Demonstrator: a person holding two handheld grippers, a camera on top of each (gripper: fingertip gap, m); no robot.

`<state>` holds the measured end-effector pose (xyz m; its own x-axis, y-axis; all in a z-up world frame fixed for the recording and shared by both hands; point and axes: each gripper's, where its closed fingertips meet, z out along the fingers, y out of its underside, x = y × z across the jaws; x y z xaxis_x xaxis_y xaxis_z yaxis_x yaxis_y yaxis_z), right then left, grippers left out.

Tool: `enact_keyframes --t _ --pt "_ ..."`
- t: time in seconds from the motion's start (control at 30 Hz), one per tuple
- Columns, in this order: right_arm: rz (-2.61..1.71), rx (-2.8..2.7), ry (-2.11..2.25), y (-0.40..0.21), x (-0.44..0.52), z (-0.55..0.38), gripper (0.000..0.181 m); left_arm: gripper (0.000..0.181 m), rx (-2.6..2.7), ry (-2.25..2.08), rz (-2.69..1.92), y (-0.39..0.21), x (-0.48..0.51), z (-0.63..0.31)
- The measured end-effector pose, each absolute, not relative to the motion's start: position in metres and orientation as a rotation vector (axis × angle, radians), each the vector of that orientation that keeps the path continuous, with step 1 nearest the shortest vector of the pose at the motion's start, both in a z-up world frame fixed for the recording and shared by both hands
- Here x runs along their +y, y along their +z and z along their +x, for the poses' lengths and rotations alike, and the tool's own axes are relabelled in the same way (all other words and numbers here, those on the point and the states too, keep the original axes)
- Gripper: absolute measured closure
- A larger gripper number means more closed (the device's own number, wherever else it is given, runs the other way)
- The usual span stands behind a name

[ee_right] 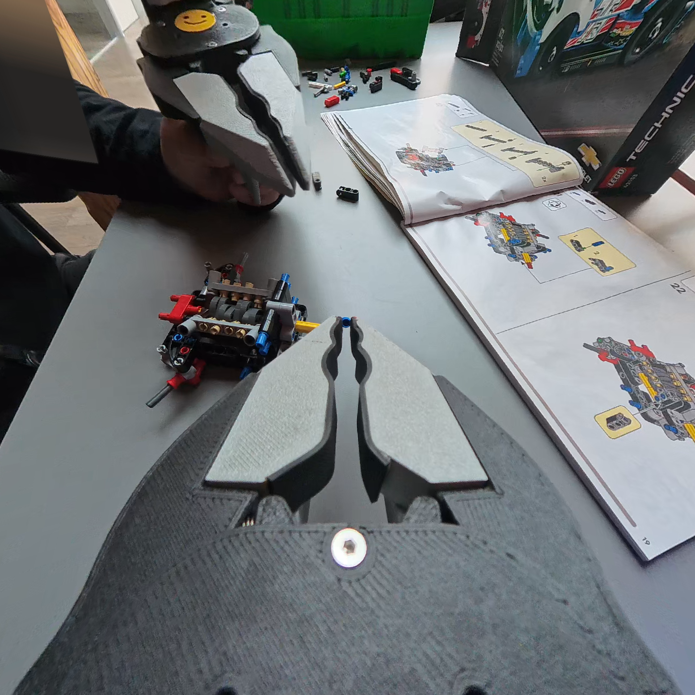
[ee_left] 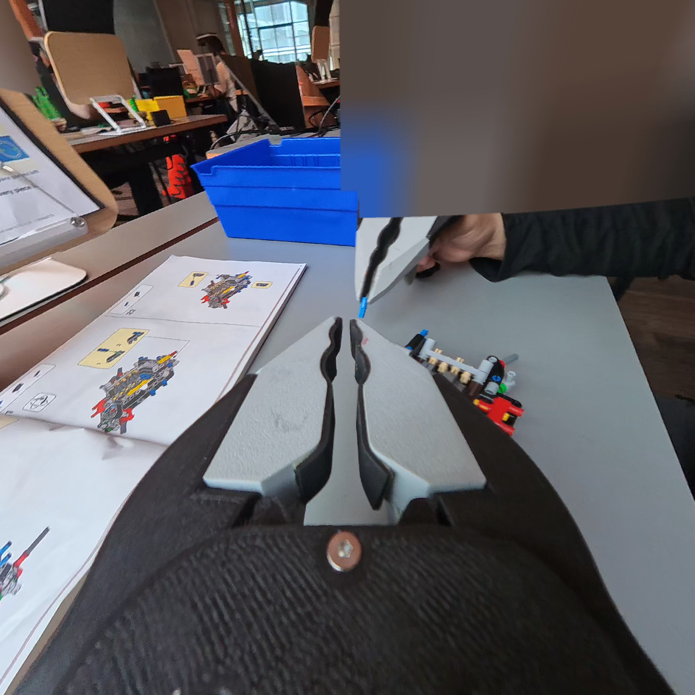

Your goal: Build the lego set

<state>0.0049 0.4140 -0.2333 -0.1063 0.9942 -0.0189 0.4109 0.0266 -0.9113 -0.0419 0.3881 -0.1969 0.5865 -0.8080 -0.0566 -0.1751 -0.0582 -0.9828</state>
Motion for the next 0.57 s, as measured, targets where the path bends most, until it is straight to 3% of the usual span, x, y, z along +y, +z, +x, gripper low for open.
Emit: enact_keyframes --t 0.3,0.5,0.57 --pt "-1.431 -1.604 1.049 -0.235 0.415 0.006 0.181 0.181 0.937 -0.628 -1.366 -0.173 0.309 -0.036" --pt "-1.447 -1.595 1.057 -0.235 0.417 0.003 0.181 0.181 0.807 -0.299 -1.619 -0.204 0.309 -0.111" --pt "-1.448 -1.597 1.048 -0.236 0.418 0.003 0.181 0.168 0.756 -0.235 -1.728 -0.213 0.327 -0.138"
